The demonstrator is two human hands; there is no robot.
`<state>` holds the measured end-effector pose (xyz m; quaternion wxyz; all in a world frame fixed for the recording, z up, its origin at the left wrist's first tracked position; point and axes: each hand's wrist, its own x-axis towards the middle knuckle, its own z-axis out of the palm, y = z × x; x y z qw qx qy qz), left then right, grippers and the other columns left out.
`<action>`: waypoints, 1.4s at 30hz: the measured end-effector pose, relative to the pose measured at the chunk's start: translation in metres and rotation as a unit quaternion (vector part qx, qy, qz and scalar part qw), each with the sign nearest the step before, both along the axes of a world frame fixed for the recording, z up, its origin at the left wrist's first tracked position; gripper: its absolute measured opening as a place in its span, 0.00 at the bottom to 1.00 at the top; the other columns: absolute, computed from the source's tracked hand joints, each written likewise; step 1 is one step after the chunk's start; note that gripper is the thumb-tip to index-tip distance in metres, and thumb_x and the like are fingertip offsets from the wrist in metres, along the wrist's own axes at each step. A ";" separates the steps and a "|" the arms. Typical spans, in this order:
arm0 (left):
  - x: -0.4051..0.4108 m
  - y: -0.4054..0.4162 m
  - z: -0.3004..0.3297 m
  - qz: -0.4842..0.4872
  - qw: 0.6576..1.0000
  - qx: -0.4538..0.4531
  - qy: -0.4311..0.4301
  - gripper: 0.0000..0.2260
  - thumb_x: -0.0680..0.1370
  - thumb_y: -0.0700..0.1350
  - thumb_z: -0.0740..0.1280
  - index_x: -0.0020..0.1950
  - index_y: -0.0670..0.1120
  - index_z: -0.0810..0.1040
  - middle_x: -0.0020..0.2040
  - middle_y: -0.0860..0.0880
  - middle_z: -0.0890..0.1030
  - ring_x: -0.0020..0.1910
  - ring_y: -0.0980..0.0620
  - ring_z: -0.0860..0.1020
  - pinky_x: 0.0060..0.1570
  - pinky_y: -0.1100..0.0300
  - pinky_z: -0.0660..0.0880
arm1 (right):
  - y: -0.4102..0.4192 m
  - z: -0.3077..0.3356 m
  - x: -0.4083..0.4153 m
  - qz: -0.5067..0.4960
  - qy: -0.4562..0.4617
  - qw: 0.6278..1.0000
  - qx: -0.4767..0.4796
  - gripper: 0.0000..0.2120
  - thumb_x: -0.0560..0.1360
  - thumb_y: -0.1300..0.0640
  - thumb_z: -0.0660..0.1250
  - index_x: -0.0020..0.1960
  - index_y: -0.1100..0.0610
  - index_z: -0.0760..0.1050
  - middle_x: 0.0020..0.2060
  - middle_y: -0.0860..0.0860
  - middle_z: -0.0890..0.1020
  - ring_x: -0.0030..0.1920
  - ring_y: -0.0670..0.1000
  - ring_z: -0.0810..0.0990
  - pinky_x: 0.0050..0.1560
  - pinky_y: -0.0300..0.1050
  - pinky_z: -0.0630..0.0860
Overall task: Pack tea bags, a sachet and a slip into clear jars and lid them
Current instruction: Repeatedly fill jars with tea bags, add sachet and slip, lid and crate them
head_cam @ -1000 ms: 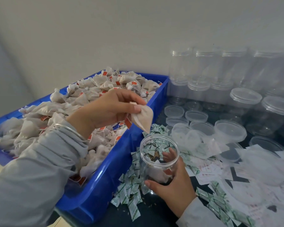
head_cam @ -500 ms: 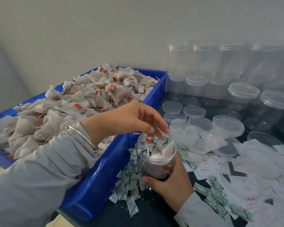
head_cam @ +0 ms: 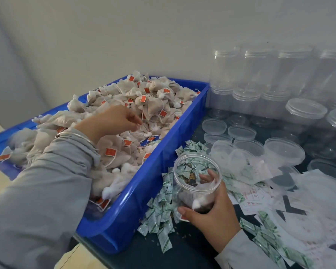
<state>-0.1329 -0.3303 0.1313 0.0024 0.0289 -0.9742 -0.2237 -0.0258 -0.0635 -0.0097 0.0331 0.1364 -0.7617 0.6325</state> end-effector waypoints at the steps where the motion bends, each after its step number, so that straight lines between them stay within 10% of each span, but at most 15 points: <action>1: -0.001 -0.002 -0.003 -0.006 0.999 -0.038 -0.031 0.08 0.75 0.42 0.70 0.52 0.51 0.81 0.46 0.54 0.82 0.41 0.60 0.77 0.39 0.70 0.71 | 0.000 0.000 0.000 0.002 0.002 1.000 0.000 0.43 0.50 0.41 0.78 0.54 0.18 0.56 0.55 0.24 0.70 0.57 0.28 0.69 0.51 0.19 0.66; 10: 0.007 0.005 -0.007 -0.036 0.947 -0.251 -0.198 0.19 0.72 0.49 0.72 0.63 0.54 0.76 0.59 0.53 0.75 0.56 0.52 0.74 0.58 0.55 0.72 | 0.000 0.000 0.001 0.013 0.006 1.000 -0.015 0.40 0.52 0.47 0.79 0.58 0.31 0.62 0.53 0.23 0.71 0.55 0.27 0.70 0.49 0.18 0.65; 15: 0.007 0.002 -0.007 -0.030 0.953 -0.246 -0.173 0.11 0.74 0.49 0.70 0.55 0.49 0.80 0.45 0.54 0.77 0.44 0.54 0.75 0.43 0.60 0.71 | 0.000 0.001 0.001 0.013 -0.001 1.000 -0.018 0.42 0.52 0.47 0.79 0.59 0.33 0.61 0.54 0.23 0.70 0.56 0.26 0.70 0.49 0.18 0.65; 22: 0.005 0.006 -0.002 -0.024 0.999 0.036 -0.020 0.10 0.77 0.47 0.67 0.37 0.48 0.78 0.33 0.51 0.78 0.31 0.55 0.75 0.34 0.62 0.73 | 0.000 0.002 0.001 0.009 0.001 1.000 -0.006 0.43 0.52 0.46 0.80 0.53 0.19 0.58 0.54 0.24 0.70 0.56 0.27 0.70 0.50 0.19 0.66; 29: 0.017 0.037 0.015 -0.078 0.878 0.471 -0.038 0.05 0.76 0.35 0.63 0.42 0.41 0.77 0.35 0.49 0.82 0.35 0.54 0.82 0.34 0.63 0.79 | -0.001 0.000 0.000 0.006 -0.005 1.000 -0.007 0.42 0.49 0.40 0.77 0.53 0.18 0.58 0.55 0.23 0.70 0.57 0.28 0.70 0.49 0.19 0.66; 39: 0.035 0.078 0.011 -0.192 0.781 0.581 -0.126 0.35 0.62 0.23 0.58 0.61 0.53 0.74 0.42 0.48 0.83 0.38 0.50 0.82 0.39 0.56 0.80 | 0.000 0.005 0.001 0.011 -0.009 1.000 -0.004 0.43 0.49 0.40 0.77 0.53 0.17 0.56 0.55 0.22 0.69 0.57 0.26 0.69 0.49 0.19 0.66; 42: 0.038 0.085 0.008 -0.224 0.791 0.553 -0.132 0.30 0.63 0.24 0.57 0.56 0.50 0.79 0.43 0.51 0.83 0.41 0.52 0.82 0.41 0.58 0.80 | 0.000 0.007 0.002 0.012 -0.003 1.000 -0.001 0.42 0.49 0.40 0.77 0.52 0.16 0.56 0.54 0.21 0.69 0.57 0.26 0.69 0.49 0.18 0.66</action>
